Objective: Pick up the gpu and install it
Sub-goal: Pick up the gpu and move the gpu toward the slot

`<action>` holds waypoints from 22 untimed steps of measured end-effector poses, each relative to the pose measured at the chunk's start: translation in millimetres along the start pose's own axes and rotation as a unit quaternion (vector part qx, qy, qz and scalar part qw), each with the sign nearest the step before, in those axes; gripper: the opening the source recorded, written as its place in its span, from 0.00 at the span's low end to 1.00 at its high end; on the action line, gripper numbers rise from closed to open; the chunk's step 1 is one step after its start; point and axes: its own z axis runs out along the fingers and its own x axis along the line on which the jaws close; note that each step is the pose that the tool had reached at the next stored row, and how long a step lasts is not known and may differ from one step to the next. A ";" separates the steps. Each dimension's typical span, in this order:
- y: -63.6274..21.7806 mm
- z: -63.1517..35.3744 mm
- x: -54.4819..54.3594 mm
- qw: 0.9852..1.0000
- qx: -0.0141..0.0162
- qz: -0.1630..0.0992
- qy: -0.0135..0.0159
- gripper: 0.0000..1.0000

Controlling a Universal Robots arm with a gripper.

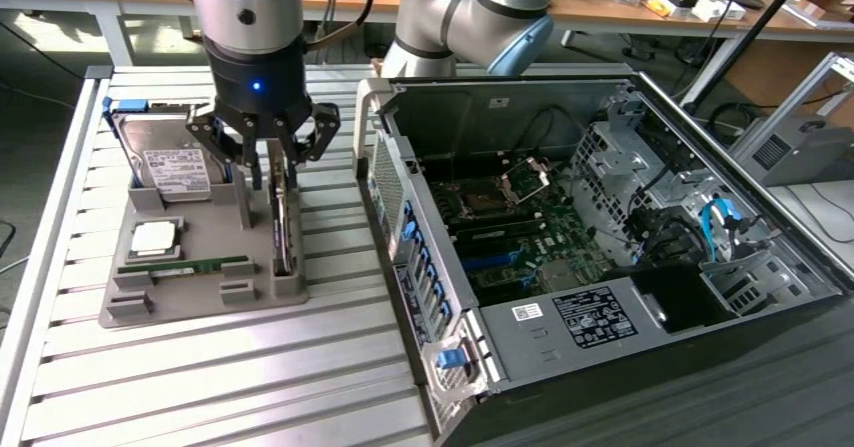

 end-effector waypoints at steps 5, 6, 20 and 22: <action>-0.1 2.1 0.0 1.000 0.000 0.000 0.000 0.42; -0.1 2.4 0.1 1.000 0.000 0.000 0.000 0.42; -0.4 8.6 0.2 1.000 0.000 0.000 0.000 0.42; -0.4 9.4 0.2 1.000 0.000 0.000 0.000 0.42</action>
